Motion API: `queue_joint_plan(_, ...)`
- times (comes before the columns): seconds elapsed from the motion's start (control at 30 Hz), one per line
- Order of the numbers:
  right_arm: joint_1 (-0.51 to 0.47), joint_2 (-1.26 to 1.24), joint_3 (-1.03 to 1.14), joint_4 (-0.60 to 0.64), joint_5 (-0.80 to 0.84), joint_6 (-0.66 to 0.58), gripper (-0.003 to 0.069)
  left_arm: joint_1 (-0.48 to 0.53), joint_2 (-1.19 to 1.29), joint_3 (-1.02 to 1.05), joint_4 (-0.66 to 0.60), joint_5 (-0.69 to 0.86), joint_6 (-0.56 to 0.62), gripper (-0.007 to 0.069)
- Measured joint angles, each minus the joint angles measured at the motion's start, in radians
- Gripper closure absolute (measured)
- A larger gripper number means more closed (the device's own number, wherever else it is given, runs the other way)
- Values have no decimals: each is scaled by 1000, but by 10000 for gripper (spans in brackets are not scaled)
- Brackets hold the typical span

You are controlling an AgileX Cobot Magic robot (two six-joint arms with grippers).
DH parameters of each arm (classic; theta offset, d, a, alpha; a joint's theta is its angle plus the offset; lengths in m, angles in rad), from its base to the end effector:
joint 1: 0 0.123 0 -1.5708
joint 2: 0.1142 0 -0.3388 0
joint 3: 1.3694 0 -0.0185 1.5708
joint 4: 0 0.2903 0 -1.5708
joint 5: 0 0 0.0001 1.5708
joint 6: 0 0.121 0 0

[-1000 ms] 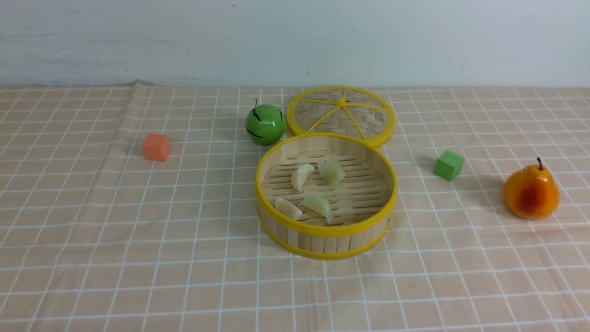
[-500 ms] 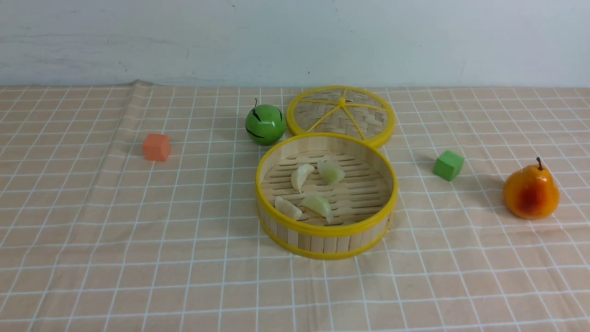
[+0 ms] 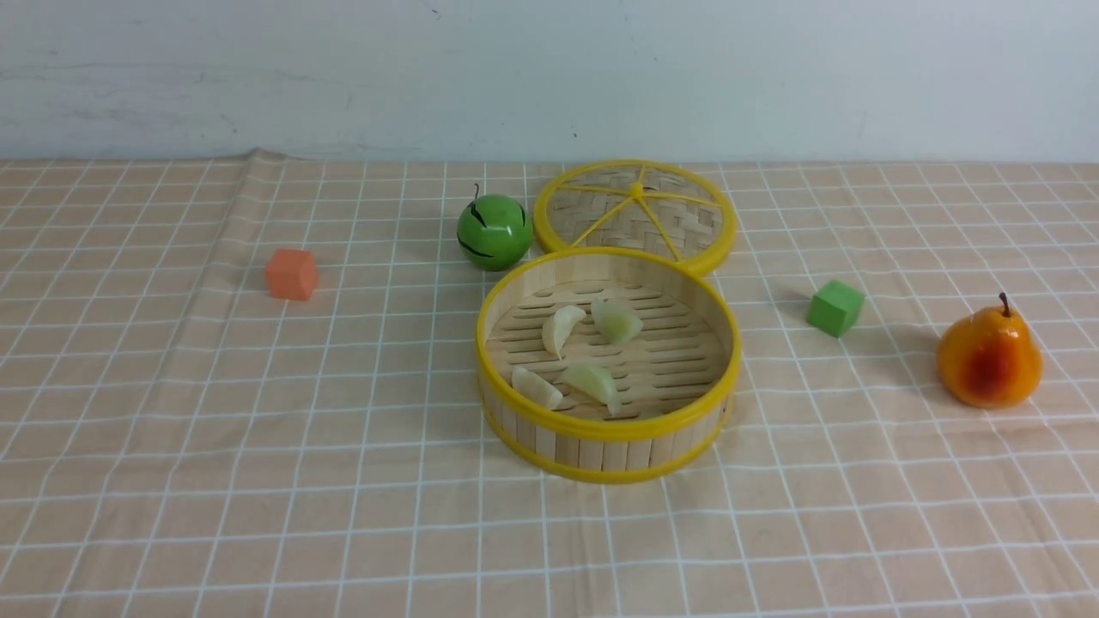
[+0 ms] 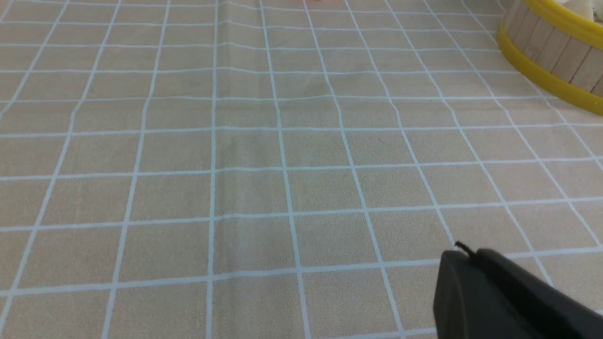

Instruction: Put the dumplings into the steamer on the table with the brown tablecloth.

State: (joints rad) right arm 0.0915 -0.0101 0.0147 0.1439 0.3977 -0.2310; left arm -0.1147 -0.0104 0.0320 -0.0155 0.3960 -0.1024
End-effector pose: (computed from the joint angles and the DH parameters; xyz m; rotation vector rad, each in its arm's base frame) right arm 0.0649 0.0127 0.1635 -0.2161 1.8695 0.0477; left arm 0.0654 -0.0083 0.1562 0.0022 1.9044 -0.1627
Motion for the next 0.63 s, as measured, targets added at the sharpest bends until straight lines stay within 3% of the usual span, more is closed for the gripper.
queue_joint_plan(0.63,0,0,0,0,0,0,490,0,0,0,0,0,0,607)
